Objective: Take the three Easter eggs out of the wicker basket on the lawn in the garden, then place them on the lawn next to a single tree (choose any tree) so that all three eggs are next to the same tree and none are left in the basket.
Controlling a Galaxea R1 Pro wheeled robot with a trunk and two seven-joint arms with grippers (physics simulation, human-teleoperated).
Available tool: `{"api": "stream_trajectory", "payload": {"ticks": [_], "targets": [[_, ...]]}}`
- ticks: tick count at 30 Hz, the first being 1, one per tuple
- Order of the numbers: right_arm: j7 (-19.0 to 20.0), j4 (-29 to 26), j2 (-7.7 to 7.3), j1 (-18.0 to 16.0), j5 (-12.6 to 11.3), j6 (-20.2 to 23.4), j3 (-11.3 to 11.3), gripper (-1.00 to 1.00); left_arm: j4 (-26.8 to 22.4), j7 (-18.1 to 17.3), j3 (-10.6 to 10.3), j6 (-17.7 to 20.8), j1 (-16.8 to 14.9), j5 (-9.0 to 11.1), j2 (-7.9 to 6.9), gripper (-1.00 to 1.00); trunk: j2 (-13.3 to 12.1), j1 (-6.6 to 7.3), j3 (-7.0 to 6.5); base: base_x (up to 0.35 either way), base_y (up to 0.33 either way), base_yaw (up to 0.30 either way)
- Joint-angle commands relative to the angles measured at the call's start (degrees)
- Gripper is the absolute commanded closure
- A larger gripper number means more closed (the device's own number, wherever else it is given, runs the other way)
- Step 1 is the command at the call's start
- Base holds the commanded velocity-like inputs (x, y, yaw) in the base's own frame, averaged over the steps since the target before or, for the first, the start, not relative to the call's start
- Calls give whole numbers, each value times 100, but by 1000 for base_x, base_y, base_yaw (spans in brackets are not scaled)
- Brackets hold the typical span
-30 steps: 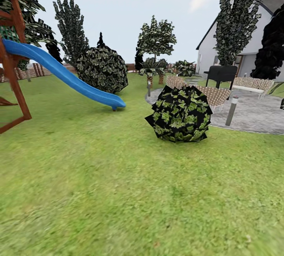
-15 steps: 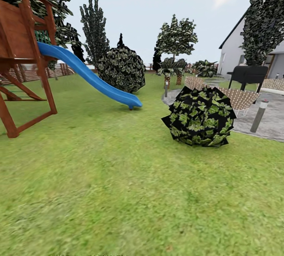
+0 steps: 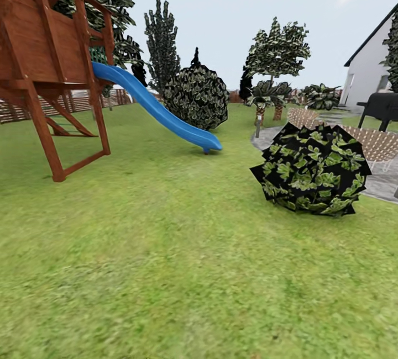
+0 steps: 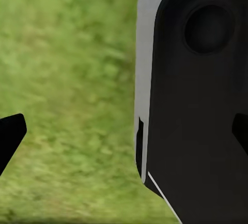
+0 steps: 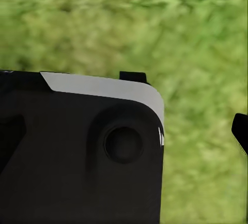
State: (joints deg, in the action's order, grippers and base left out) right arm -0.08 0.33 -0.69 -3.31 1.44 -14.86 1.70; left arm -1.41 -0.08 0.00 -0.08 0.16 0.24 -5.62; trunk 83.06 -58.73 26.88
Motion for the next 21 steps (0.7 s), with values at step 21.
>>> {"api": "stream_trajectory", "payload": {"ticks": [21], "targets": [[-1,11,-10,-3,15,-17,15,-100,-8,-1,0,-1,2,2,0,-100,2,0,5,0,0,295]]}}
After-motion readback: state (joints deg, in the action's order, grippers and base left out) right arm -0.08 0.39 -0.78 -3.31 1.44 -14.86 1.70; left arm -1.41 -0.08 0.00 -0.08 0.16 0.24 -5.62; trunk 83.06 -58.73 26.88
